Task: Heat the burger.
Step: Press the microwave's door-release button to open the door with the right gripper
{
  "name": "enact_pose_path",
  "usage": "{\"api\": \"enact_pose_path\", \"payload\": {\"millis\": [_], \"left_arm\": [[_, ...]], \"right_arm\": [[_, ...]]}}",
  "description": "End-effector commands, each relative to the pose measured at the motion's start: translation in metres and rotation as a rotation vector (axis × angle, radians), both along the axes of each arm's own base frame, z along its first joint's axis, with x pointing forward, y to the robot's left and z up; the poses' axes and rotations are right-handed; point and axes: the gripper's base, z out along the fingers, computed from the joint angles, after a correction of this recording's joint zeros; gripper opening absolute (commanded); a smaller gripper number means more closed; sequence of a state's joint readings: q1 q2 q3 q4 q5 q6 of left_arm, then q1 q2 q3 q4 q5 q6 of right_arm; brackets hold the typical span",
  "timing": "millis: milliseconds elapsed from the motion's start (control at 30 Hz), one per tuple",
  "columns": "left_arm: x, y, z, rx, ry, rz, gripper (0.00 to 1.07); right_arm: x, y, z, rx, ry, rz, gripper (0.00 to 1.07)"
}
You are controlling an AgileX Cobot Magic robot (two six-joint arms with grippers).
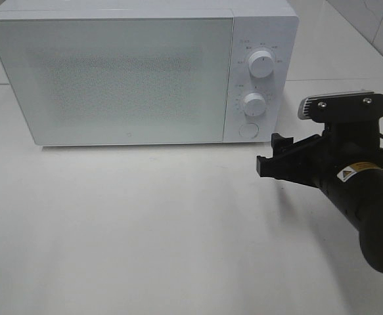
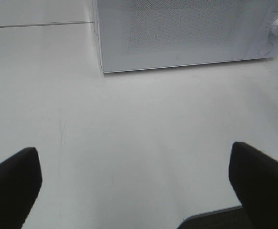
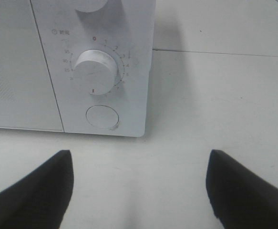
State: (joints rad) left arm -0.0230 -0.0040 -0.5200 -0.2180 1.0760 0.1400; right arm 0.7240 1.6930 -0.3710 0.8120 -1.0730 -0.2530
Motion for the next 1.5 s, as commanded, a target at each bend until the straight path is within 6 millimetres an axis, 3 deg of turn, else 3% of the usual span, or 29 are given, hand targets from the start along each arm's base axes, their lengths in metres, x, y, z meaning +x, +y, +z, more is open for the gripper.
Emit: {"api": "enact_pose_path", "payload": {"millis": [33, 367, 633, 867, 1133, 1333, 1500], "left_arm": [[-0.002, 0.0, -0.001, -0.008, -0.012, -0.001, 1.0], [-0.002, 0.0, -0.001, -0.008, -0.012, -0.001, 1.0], [-0.002, 0.0, -0.001, -0.008, -0.012, -0.001, 1.0], [-0.002, 0.0, -0.001, -0.008, -0.012, -0.001, 1.0], [-0.002, 0.0, -0.001, -0.008, -0.012, -0.001, 1.0], [-0.002, 0.0, -0.001, -0.008, -0.012, -0.001, 1.0], [-0.002, 0.0, -0.001, -0.008, -0.012, -0.001, 1.0]], "right_arm": [[0.003, 0.008, -0.001, -0.011, -0.006, 0.007, 0.75], [0.004, 0.008, -0.005, 0.041, 0.009, -0.024, 0.75], [0.004, 0.008, -0.005, 0.315, 0.018, -0.124, 0.69], [0.004, 0.008, -0.005, 0.679, 0.03, -0.26, 0.52], [0.001, 0.01, -0.011, 1.189, 0.114, -0.475, 0.23], [0.0, 0.011, -0.013, 1.345, 0.142, -0.552, 0.14], [0.0, 0.011, -0.013, 1.431, 0.149, -0.59, 0.0]]}}
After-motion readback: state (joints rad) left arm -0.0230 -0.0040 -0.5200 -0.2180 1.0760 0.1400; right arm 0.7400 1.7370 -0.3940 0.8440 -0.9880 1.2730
